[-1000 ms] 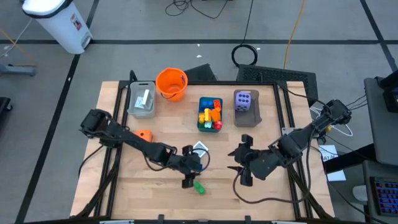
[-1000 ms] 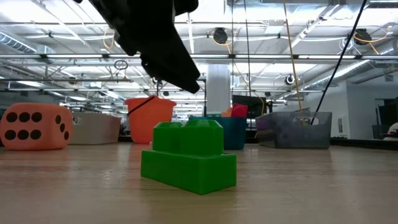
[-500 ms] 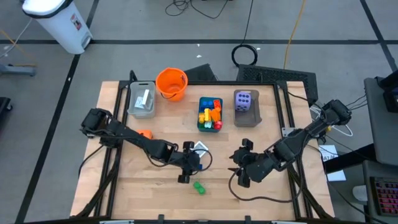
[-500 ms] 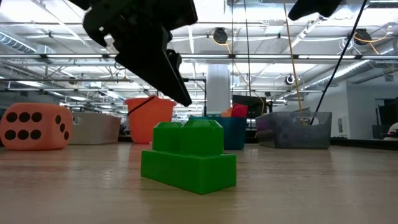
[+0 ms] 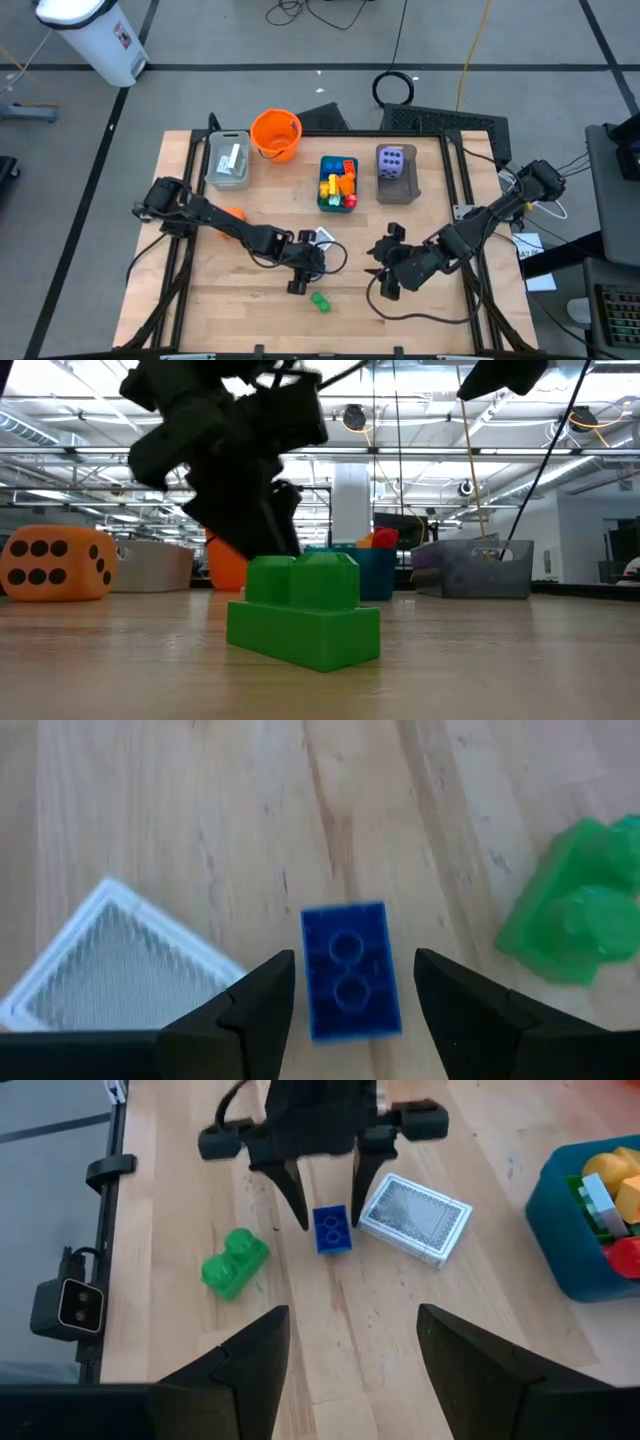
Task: Pick & Place Toys
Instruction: Put the blue game piece into the blue bin
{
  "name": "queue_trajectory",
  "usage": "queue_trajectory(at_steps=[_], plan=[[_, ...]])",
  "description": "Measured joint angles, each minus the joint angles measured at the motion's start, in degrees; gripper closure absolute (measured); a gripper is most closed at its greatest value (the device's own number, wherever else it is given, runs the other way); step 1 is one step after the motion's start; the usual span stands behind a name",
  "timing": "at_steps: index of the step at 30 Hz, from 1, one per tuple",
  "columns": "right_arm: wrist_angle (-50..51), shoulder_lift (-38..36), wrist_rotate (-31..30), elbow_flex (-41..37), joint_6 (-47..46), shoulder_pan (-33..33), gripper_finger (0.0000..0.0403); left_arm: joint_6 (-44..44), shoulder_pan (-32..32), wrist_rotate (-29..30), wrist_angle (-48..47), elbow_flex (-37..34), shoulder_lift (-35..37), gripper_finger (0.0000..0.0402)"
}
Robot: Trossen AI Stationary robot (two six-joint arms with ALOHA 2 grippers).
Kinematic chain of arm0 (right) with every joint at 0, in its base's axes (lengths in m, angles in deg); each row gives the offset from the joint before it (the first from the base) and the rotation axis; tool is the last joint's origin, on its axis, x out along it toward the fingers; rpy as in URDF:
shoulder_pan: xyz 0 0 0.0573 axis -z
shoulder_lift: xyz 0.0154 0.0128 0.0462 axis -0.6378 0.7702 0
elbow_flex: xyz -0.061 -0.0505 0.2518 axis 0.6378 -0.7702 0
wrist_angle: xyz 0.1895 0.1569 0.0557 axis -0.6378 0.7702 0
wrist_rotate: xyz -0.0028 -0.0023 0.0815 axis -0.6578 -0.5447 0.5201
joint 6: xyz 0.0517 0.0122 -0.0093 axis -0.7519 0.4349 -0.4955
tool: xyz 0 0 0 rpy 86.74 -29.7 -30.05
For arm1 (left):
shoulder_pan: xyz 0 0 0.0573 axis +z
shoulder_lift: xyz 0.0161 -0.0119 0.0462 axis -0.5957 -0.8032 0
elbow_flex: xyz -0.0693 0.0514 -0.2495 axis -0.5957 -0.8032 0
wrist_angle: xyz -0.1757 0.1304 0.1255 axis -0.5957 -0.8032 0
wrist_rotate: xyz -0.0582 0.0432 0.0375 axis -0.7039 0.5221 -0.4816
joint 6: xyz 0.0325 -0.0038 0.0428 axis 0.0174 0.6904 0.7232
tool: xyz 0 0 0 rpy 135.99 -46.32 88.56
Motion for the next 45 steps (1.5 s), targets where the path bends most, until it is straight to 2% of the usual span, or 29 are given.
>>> queue_trajectory(at_steps=[23, 26, 32, 36, 41, 45], plan=[[-0.22, -0.02, -0.2, 0.0, -1.66, 0.61, 0.0193, -1.9, 0.02, -0.66, -0.4, -0.02, -2.89, 0.0186], [-0.24, -0.02, -0.2, 0.0, -1.68, 0.61, 0.0193, -1.9, 0.04, -0.63, -0.86, -0.02, -2.89, 0.0199], [-0.24, -0.02, -0.2, 0.0, -1.68, 0.61, 0.0193, -2.75, 0.14, -0.63, -0.57, -0.02, -2.89, 0.0251], [-0.24, -0.02, -0.2, 0.0, -1.66, 0.61, 0.0193, -6.42, 0.86, -0.66, 1.46, -0.02, -2.87, 0.025], [-0.55, -0.63, -0.04, 0.0, -0.41, 0.61, 0.0193, -7.91, 2.38, -1.65, 2.91, 2.87, -0.43, 0.0228], [-3.29, -2.86, -0.12, 0.0, 4.38, 0.68, 0.0193, -6.62, 4.36, -5.49, 2.77, 6.8, 2.8, 0.0248]])
